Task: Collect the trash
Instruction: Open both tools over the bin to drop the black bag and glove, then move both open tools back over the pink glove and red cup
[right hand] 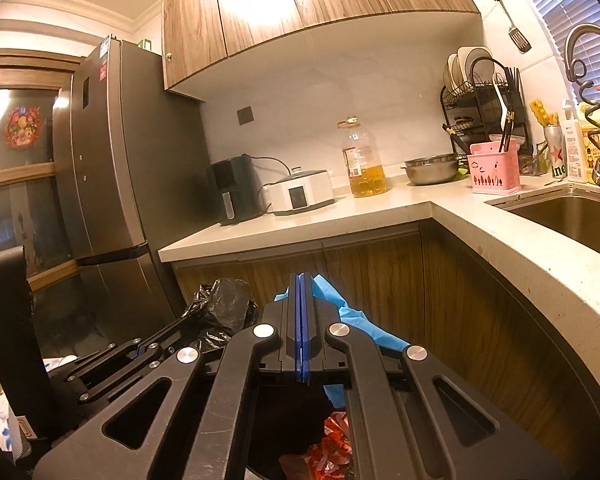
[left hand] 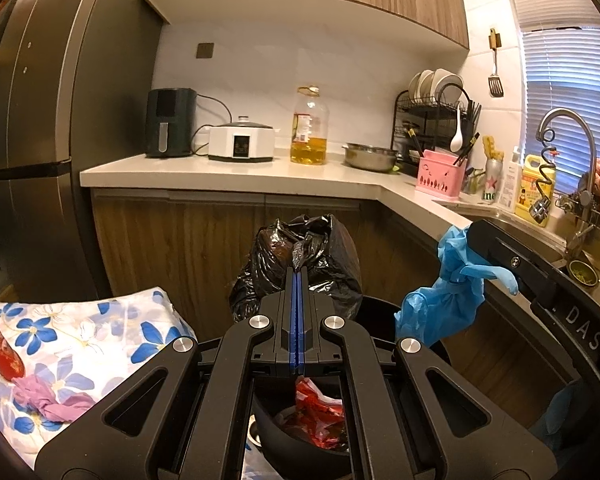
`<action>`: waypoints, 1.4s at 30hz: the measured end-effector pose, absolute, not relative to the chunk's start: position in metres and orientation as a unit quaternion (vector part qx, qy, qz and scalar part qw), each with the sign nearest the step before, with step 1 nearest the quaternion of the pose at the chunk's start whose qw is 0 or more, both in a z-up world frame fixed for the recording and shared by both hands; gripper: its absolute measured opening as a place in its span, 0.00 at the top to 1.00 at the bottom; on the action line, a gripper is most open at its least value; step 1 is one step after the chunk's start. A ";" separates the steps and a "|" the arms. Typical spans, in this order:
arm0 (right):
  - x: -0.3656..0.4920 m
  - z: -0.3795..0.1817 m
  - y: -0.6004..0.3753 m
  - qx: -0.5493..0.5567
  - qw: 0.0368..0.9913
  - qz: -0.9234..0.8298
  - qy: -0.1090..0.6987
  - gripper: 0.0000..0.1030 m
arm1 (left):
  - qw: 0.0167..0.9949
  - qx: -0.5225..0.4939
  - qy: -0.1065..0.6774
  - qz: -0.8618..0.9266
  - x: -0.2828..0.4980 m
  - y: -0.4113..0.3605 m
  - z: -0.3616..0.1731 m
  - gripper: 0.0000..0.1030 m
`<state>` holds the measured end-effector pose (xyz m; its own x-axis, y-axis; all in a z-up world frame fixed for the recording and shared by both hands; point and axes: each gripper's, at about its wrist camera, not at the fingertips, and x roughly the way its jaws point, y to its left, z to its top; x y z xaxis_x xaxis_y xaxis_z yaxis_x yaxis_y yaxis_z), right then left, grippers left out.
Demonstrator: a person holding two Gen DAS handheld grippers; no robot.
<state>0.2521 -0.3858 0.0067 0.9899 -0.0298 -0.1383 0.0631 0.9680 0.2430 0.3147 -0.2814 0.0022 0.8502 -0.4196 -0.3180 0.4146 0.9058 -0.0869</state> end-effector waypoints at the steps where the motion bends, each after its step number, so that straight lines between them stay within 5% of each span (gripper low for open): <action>1: 0.253 0.007 -0.387 0.125 0.990 -0.023 0.068 0.99 | 0.961 -0.008 0.168 -0.219 0.315 -0.282 0.001 1.00; 14: 0.261 0.001 -0.394 0.139 0.987 -0.019 0.082 0.99 | 0.954 0.008 0.171 -0.246 0.318 -0.295 -0.009 1.00; 16: 0.263 0.000 -0.395 0.141 0.986 -0.019 0.087 0.99 | 0.954 0.013 0.171 -0.245 0.319 -0.297 -0.010 0.95; 21: 0.266 -0.002 -0.400 0.149 0.984 -0.022 0.095 0.96 | 0.955 0.004 0.171 -0.243 0.320 -0.294 -0.013 0.60; 25: 0.266 -0.004 -0.403 0.155 0.983 -0.023 0.098 0.73 | 0.959 -0.005 0.170 -0.227 0.319 -0.284 -0.015 0.43; 29: 0.265 -0.004 -0.402 0.155 0.983 -0.021 0.100 0.69 | 0.965 -0.016 0.173 -0.196 0.314 -0.264 -0.021 0.28; 38: 0.247 -0.015 -0.383 0.150 0.983 -0.024 0.101 0.50 | 0.979 -0.030 0.162 -0.119 0.282 -0.210 -0.035 0.17; 42: 0.232 -0.025 -0.364 0.139 0.985 -0.026 0.103 0.31 | 0.985 -0.020 0.153 -0.073 0.257 -0.178 -0.044 0.11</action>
